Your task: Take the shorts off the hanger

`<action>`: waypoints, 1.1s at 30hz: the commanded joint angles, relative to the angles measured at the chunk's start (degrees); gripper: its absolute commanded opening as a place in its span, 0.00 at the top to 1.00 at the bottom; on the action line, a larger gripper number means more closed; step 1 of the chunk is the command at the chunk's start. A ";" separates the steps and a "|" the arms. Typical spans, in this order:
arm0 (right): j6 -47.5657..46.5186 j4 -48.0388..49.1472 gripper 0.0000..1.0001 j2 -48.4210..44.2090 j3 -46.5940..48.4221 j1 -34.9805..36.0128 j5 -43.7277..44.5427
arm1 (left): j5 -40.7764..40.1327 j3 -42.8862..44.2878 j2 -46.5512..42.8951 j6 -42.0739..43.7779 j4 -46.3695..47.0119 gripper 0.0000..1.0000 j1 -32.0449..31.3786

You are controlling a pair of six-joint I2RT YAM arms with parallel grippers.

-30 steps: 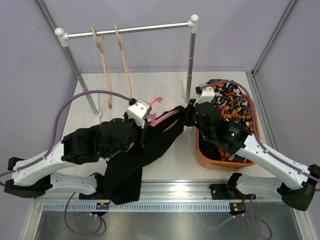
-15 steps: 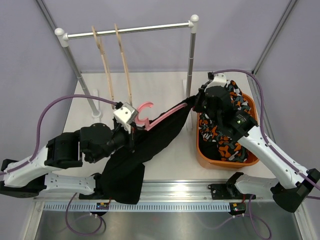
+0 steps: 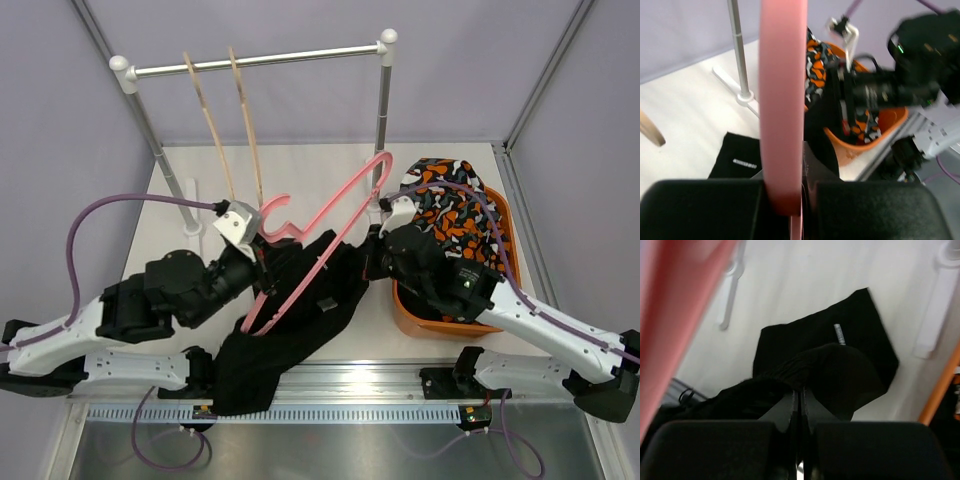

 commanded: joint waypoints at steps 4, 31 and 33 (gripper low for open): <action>0.63 -1.89 1.00 3.94 10.14 17.70 12.99 | -12.28 -2.28 5.70 9.11 25.78 1.00 -0.15; -83.06 50.99 1.00 -3.94 47.82 21.50 37.98 | -15.02 7.04 8.52 2.53 4.43 1.00 5.65; -80.17 51.61 1.00 -6.32 38.80 21.50 39.30 | -14.14 6.69 9.13 2.36 4.96 1.00 6.09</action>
